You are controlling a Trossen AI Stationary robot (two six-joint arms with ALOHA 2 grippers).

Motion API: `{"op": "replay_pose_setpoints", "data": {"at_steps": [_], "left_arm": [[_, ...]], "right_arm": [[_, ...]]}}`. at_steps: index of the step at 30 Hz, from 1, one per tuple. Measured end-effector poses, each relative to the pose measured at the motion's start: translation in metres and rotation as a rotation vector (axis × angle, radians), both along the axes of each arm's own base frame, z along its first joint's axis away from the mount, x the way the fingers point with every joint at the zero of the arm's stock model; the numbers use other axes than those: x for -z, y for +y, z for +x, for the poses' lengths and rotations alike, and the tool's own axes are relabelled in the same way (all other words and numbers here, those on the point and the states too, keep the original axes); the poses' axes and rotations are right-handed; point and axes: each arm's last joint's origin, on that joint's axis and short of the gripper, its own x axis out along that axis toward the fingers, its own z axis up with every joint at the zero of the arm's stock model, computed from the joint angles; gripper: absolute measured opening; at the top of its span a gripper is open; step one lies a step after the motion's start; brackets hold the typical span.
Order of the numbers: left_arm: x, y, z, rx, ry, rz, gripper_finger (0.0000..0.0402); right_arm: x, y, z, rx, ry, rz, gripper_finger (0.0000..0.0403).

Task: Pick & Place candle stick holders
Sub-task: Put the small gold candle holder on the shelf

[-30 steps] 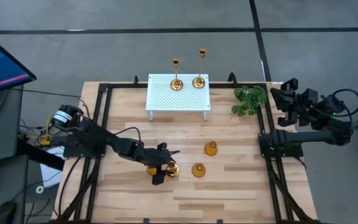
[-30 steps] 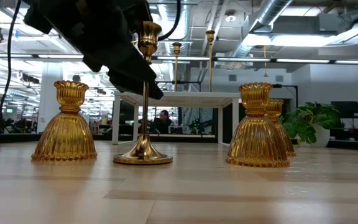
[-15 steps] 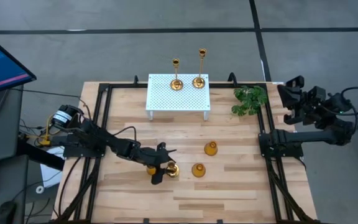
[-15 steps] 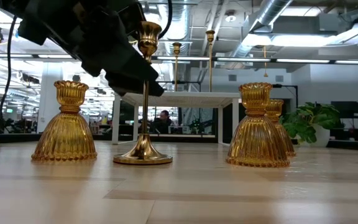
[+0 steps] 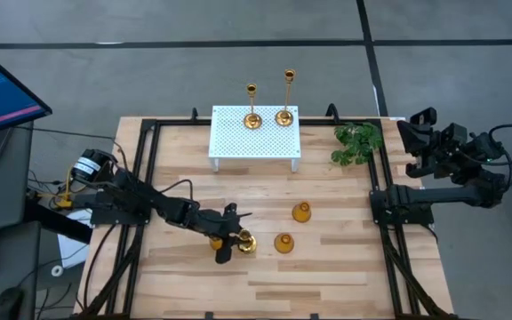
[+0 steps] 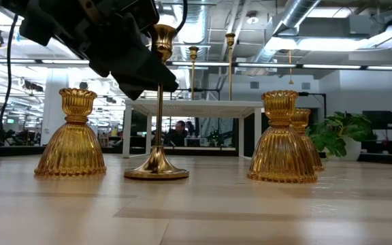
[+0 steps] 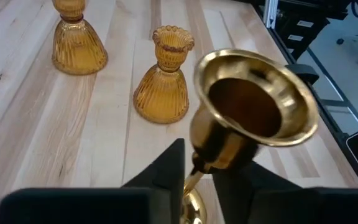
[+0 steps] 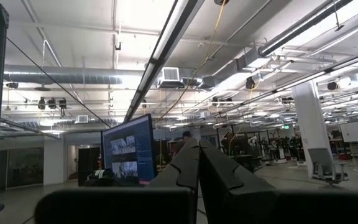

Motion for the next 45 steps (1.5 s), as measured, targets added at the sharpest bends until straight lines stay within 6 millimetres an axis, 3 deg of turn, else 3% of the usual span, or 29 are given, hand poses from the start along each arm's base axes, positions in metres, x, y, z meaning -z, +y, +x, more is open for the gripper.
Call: {"op": "replay_pose_setpoints", "data": {"at_steps": [7,14,22,29,37,41,45], "left_arm": [[-0.001,0.002,0.001,-0.007,-0.014,-0.004,0.0025],[-0.012,0.01,0.004,-0.039,-0.088,-0.028,0.0036],[-0.055,0.037,-0.004,-0.165,-0.242,-0.065,0.0025],[-0.09,0.07,-0.024,-0.409,-0.386,-0.067,0.0032],[-0.122,0.098,-0.045,-0.661,-0.475,0.18,0.003],[-0.137,0.118,-0.05,-0.889,-0.419,0.264,0.0034],[-0.149,0.14,-0.051,-1.004,-0.382,0.297,0.0033]], "right_arm": [[0.0,0.0,0.0,0.01,0.006,-0.014,0.0],[0.0,0.0,0.0,0.01,0.006,-0.014,0.0],[0.0,0.0,0.0,0.009,0.006,-0.013,0.0],[0.0,0.0,0.0,0.008,0.006,-0.012,0.0],[0.0,0.0,0.0,0.008,0.003,-0.013,0.0],[0.0,0.0,0.0,0.008,0.002,-0.013,0.0],[0.0,0.0,0.0,0.008,-0.004,-0.013,0.0]]}}
